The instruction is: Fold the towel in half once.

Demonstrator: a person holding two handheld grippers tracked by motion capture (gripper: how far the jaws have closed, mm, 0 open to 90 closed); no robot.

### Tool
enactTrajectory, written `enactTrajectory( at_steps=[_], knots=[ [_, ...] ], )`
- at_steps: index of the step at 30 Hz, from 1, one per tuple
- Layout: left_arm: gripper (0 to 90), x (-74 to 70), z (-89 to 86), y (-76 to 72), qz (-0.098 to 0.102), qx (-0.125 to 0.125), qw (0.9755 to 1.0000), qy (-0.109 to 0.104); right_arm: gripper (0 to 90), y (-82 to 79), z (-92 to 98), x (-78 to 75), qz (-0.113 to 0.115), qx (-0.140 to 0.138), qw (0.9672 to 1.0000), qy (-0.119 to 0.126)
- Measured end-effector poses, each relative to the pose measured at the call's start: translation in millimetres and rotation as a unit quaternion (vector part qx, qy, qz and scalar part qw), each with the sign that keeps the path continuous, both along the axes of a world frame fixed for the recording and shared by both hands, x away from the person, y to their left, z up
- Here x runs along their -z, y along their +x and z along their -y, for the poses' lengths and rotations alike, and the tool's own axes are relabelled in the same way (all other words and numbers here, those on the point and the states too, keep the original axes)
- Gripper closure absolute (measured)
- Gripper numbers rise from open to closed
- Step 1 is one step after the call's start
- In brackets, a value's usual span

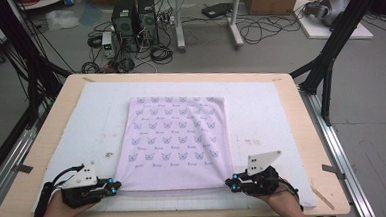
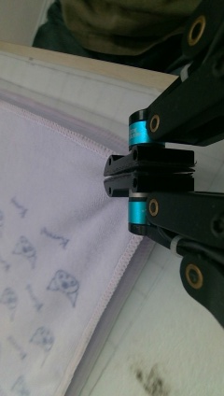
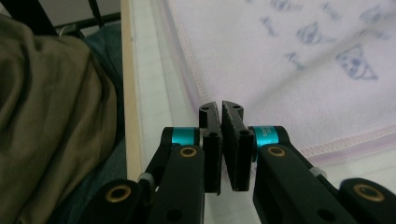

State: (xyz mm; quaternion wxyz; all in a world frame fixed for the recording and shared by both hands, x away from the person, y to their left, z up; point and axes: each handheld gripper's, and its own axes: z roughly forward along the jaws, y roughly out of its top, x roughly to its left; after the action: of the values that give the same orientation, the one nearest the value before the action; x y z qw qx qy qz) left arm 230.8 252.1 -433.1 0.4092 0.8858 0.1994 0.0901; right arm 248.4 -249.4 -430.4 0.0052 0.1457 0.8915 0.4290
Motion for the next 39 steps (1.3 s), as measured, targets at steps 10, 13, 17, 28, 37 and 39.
enactTrajectory(
  at_steps=[10,13,17,28,37,39],
  knots=[
    [80.8,4.0,4.5,5.2,-0.011,-0.002,0.9999,0.003,74.2,12.3,-6.0,4.1,-0.005,0.011,0.9998,0.013],
    [82.2,8.8,1.5,3.5,-0.018,-0.007,0.9998,-0.003,76.0,12.3,-6.3,16.1,-0.019,0.006,0.9997,-0.013],
    [81.1,6.5,-1.1,3.0,-0.016,-0.009,0.9998,0.003,77.0,10.4,-2.0,15.7,-0.02,0.008,0.9997,-0.006],
    [64.5,-7.7,-3.2,23.2,0.014,-0.06,0.9972,-0.041,63.9,29.2,1.2,4.3,0.003,0.059,0.9977,0.034],
    [57.6,-17.1,2.5,48.1,0.025,-0.1,0.992,-0.073,52.0,53.3,-0.5,-2.9,0.015,0.085,0.9946,0.059],
    [56.5,-17.9,3.8,51.2,0.025,-0.106,0.9907,-0.082,49.8,57.6,-2.4,-2.4,0.015,0.085,0.9946,0.058]
  ],
)
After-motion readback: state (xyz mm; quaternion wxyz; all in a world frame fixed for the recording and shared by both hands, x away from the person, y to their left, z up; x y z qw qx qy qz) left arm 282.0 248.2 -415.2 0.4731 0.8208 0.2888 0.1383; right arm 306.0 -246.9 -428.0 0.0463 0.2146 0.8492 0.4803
